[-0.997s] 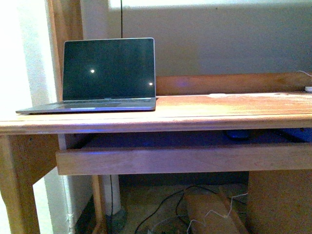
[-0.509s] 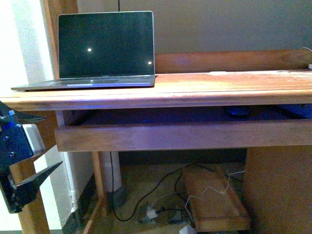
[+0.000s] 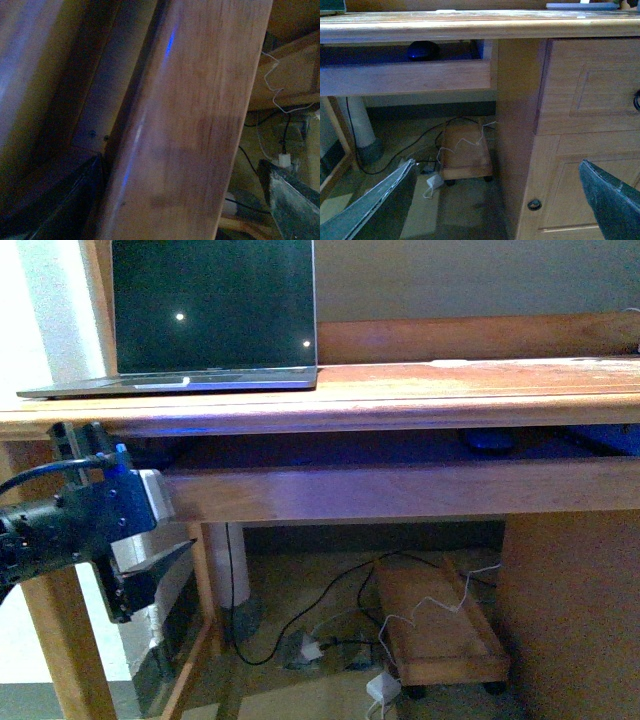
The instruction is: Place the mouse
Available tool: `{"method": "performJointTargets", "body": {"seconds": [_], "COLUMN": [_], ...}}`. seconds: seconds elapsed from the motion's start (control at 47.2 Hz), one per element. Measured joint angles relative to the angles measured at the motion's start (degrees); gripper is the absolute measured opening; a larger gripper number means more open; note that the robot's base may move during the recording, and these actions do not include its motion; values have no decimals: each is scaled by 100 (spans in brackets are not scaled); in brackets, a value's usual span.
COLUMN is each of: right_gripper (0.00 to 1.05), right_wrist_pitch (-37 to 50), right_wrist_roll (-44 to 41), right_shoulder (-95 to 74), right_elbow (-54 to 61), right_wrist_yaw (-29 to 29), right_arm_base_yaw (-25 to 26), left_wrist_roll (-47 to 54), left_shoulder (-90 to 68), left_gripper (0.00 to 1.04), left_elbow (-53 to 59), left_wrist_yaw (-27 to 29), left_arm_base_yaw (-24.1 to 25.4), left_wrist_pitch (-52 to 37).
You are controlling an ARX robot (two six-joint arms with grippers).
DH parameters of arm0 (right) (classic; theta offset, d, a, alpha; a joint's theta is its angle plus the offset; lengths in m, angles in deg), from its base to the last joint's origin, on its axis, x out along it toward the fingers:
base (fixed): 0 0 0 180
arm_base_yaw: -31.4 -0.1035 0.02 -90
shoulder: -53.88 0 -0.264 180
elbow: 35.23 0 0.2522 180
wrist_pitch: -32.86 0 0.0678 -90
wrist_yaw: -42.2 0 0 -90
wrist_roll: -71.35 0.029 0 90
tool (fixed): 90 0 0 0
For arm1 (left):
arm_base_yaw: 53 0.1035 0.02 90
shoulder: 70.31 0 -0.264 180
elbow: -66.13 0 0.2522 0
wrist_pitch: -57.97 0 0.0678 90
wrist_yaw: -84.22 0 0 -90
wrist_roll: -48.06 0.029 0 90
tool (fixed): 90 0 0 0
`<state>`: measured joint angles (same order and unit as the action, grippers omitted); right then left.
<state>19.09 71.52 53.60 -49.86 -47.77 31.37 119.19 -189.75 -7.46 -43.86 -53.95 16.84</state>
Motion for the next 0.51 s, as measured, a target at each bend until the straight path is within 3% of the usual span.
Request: {"method": "performJointTargets", "body": {"seconds": [0.148,0.509], "right_gripper": [97,97], "right_wrist_pitch": [0,0], "right_wrist_roll": [0,0], "right_shoulder": [0,0], "right_elbow": [0,0], "right_wrist_yaw": [0,0], "right_arm_base_yaw": [0,0], "left_wrist_roll": [173,398], "left_shoulder": [-11,1130], "left_gripper": [97,97], "left_elbow": [-125,-59], "left_wrist_yaw": [173,339], "left_arm_base_yaw": [-114,-144], "left_wrist_pitch": [638,3849]}}
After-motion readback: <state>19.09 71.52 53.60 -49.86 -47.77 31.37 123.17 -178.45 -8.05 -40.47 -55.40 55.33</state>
